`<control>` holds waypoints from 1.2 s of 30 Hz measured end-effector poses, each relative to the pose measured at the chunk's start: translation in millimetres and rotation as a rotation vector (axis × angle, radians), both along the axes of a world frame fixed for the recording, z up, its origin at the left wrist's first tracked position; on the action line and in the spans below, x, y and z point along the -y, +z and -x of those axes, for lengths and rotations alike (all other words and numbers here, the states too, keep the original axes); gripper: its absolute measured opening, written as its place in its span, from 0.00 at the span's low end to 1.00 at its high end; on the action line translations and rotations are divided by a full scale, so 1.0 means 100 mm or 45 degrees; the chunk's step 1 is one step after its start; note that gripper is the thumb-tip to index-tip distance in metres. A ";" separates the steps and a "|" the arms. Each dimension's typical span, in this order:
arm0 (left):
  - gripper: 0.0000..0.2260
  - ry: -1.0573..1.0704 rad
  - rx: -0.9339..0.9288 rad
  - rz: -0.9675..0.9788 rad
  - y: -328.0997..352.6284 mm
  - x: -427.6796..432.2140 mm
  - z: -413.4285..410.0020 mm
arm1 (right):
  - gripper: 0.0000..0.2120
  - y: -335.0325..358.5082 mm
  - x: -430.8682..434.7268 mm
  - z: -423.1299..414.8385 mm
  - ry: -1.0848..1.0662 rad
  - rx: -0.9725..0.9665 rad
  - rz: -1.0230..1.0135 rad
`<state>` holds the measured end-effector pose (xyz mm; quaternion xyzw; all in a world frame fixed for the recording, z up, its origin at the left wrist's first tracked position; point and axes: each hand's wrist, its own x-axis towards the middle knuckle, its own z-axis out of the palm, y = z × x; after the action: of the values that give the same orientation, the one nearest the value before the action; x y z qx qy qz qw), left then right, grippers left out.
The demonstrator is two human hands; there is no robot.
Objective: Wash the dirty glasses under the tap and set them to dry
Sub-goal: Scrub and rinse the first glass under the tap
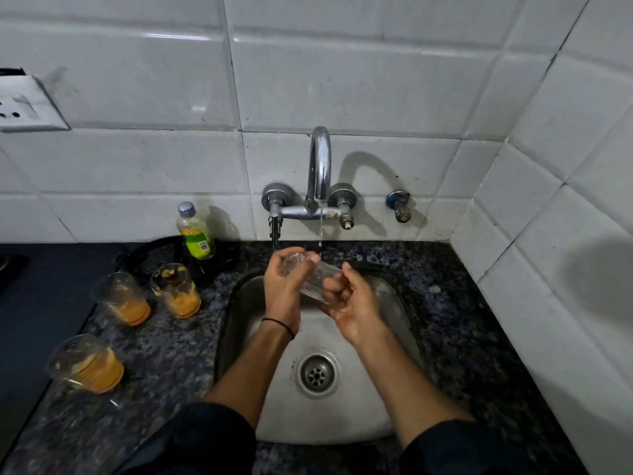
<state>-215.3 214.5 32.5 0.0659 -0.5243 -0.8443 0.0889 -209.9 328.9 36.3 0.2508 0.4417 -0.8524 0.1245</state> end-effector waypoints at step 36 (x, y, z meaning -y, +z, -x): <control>0.22 -0.444 0.091 0.901 0.34 0.39 -0.40 | 0.31 -0.13 0.05 -0.52 0.506 -0.626 -0.668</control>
<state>-174.9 175.3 66.7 -0.0295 -0.7891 -0.6109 -0.0569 -158.0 324.1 23.4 -0.0274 0.7005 -0.7047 0.1094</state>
